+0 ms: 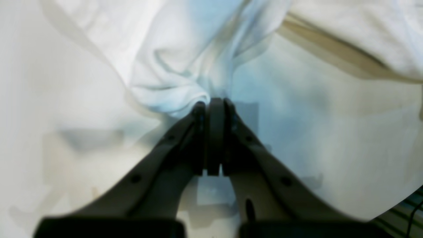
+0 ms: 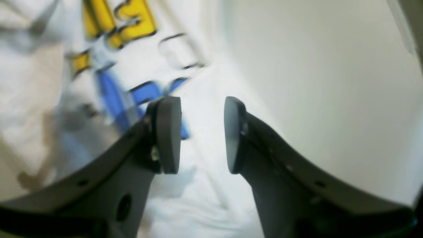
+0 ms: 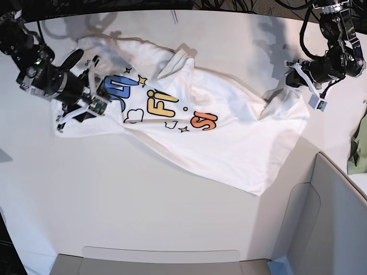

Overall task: Layout the t-shirt on the table in an organized manner, then fold the t-shirt properly
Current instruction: 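Grasp the shirt edge with both grippers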

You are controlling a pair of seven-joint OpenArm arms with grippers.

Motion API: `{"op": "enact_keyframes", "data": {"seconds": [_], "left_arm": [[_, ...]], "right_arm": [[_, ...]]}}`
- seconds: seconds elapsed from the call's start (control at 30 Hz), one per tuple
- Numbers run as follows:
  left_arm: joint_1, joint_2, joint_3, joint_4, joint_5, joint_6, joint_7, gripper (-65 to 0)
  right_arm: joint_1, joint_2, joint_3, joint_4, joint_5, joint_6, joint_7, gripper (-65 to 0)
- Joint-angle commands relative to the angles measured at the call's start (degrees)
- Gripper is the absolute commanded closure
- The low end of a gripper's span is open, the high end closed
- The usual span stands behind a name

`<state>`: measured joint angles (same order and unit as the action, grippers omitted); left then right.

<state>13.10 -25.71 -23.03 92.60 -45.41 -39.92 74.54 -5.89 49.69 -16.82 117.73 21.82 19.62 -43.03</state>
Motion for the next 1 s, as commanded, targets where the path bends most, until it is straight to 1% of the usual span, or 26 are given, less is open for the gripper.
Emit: {"op": "enact_keyframes", "data": {"seconds": [0.0, 0.1, 0.17, 0.27, 0.37, 0.43, 0.57, 0.6, 0.67, 0.77, 0.97], "left_arm": [[-0.3, -1.0, -0.7, 0.8, -0.5, -0.1, -0.7, 0.0], [-0.1, -1.0, -0.8, 0.8, -0.5, -0.1, -0.7, 0.0], [0.0, -1.0, -0.8, 0.8, -0.5, -0.1, -0.7, 0.0], [0.0, -1.0, -0.8, 0.8, -0.5, -0.1, -0.7, 0.0], [0.0, -1.0, -0.8, 0.8, -0.5, -0.1, -0.7, 0.0], [0.0, -1.0, -0.8, 0.8, -0.5, -0.1, -0.7, 0.0], [0.0, -1.0, -0.8, 0.8, -0.5, -0.1, -0.7, 0.0], [0.0, -1.0, -0.8, 0.8, -0.5, -0.1, -0.7, 0.0], [0.1, -1.0, -0.8, 0.8, -0.5, -0.1, -0.7, 0.0], [0.1, -1.0, -0.8, 0.8, -0.5, -0.1, -0.6, 0.0], [0.1, -1.0, -0.8, 0.8, -0.5, -0.1, -0.6, 0.0]], "right_arm": [[-0.9, 1.5, -1.3, 0.9, 0.9, -0.1, 1.8, -22.2], [-5.2, 1.4, -2.0, 0.9, 3.2, -0.2, 2.0, -22.2], [-8.6, 1.3, 0.2, 0.9, 4.7, -1.3, 2.2, -22.2], [-12.2, 1.3, 3.9, 0.9, 6.4, -1.7, 3.6, -22.2], [-13.2, 1.3, 4.5, 0.8, 6.9, -1.7, 3.7, -22.2], [-13.8, -0.9, 3.6, 0.7, 6.9, -1.7, 3.2, -22.2], [-13.6, -5.4, 2.0, 0.6, 6.6, -1.4, -1.2, -22.2], [-13.7, -6.7, 2.0, 0.6, 6.6, -1.4, -1.6, -22.2], [-13.8, -8.3, 2.1, 0.6, 6.5, -1.4, -1.8, -22.2], [-13.8, -8.9, 2.1, 0.6, 6.5, -1.5, -1.8, -22.2], [-13.5, -8.6, 2.5, 0.6, 6.4, -1.8, -1.8, -22.2]]}}
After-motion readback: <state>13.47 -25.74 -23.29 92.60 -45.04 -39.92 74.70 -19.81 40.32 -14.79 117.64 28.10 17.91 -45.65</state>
